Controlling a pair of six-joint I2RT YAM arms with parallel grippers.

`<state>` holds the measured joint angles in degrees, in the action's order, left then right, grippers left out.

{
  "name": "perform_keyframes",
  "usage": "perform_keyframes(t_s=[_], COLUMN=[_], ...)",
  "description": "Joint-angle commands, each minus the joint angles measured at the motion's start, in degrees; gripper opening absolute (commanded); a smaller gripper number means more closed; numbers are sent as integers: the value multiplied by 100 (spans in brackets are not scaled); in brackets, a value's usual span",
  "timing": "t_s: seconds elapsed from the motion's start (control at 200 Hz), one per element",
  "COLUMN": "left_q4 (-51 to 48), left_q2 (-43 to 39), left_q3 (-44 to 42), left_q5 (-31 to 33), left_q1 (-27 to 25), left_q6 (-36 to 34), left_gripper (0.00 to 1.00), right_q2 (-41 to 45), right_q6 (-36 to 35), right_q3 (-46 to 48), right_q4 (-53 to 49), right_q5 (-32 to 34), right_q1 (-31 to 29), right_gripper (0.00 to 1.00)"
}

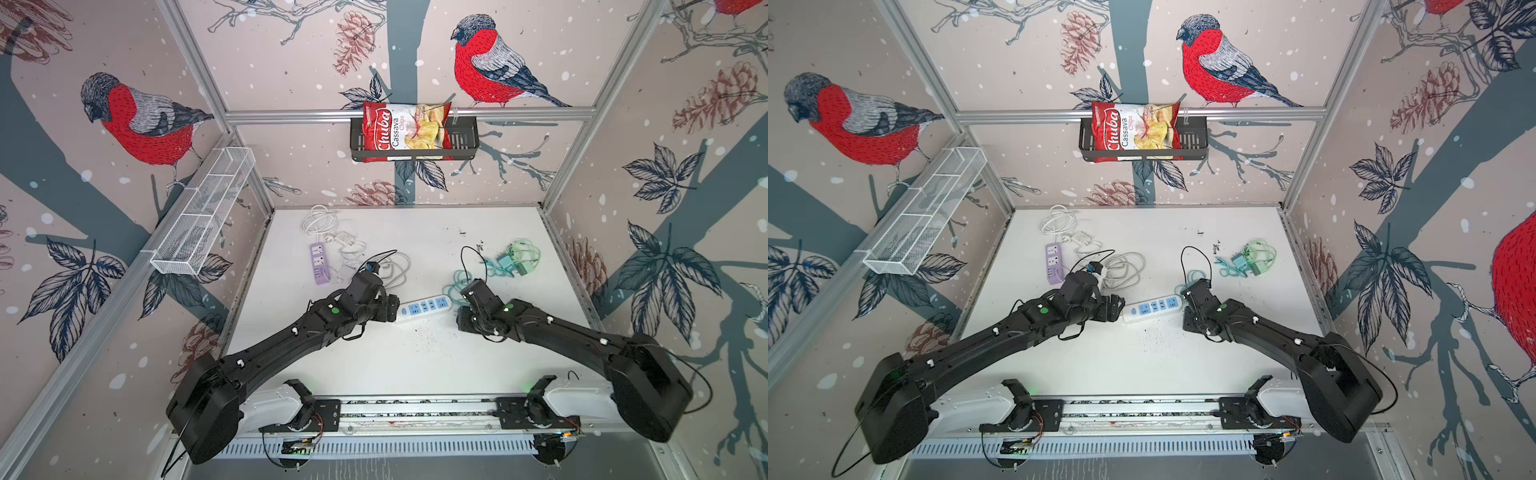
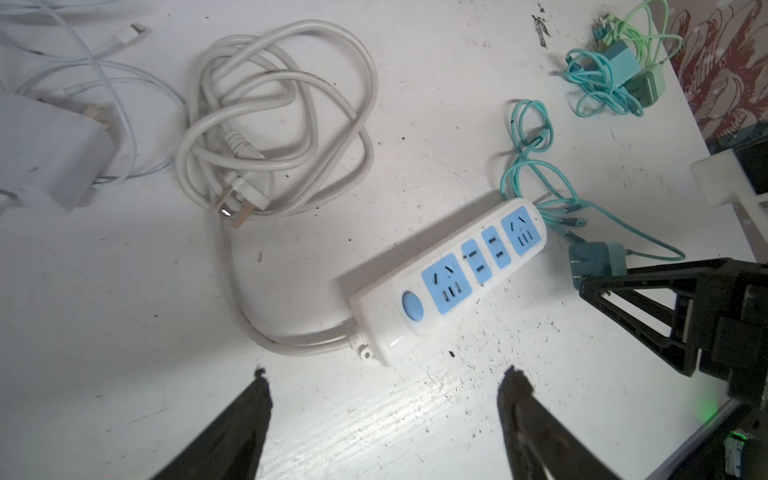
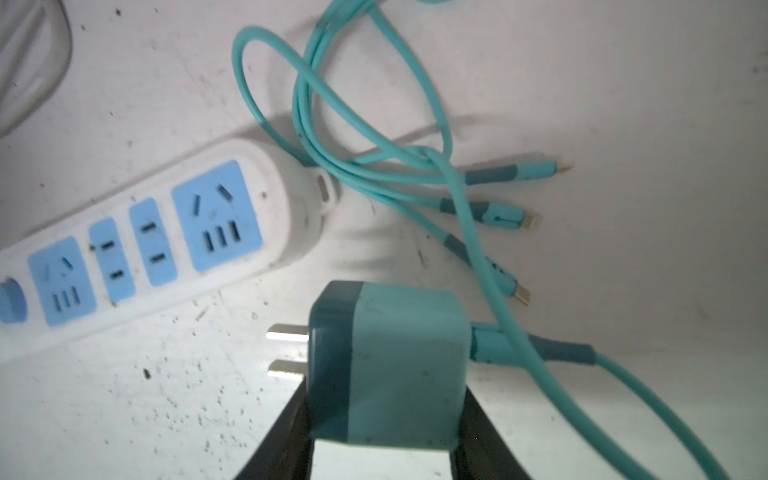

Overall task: Insert the plug
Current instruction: 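Grasp the teal charger with the right gripper and pull it toward the strip, then grasp the teal charger with the left gripper while the right gripper withdraws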

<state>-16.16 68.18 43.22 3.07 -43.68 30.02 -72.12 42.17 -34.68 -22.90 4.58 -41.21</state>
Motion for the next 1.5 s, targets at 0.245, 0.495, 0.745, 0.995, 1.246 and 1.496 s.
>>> perform_keyframes(t_s=[0.245, 0.495, 0.745, 0.995, 1.246, 1.496], left_q4=[141, 373, 1234, 2066, 2506, 1837], left_q2=[-97, -36, -188, -207, 729, 2062], left_q3=[76, 6, -488, -774, -387, 638], left_q5=[753, 1211, 1204, 1088, 704, 671], left_q1=[-913, -1633, -1845, -2033, -2325, -2337], left_q6=[-338, -854, -1713, -3053, -4739, -6221], left_gripper=[85, 85, 86, 87, 88, 87], right_q2=[806, -138, -249, 1030, 2135, 2993], right_q6=[562, 247, 274, 493, 635, 2], right_q3=[843, 439, 263, 462, 287, -210], right_q4=[30, -213, -179, -497, -826, -1015], right_q5=[-524, -467, -489, -605, -420, -246], right_q1=[-464, -825, -1010, -994, -839, 936], right_gripper=[32, 51, 75, 78, 79, 86])
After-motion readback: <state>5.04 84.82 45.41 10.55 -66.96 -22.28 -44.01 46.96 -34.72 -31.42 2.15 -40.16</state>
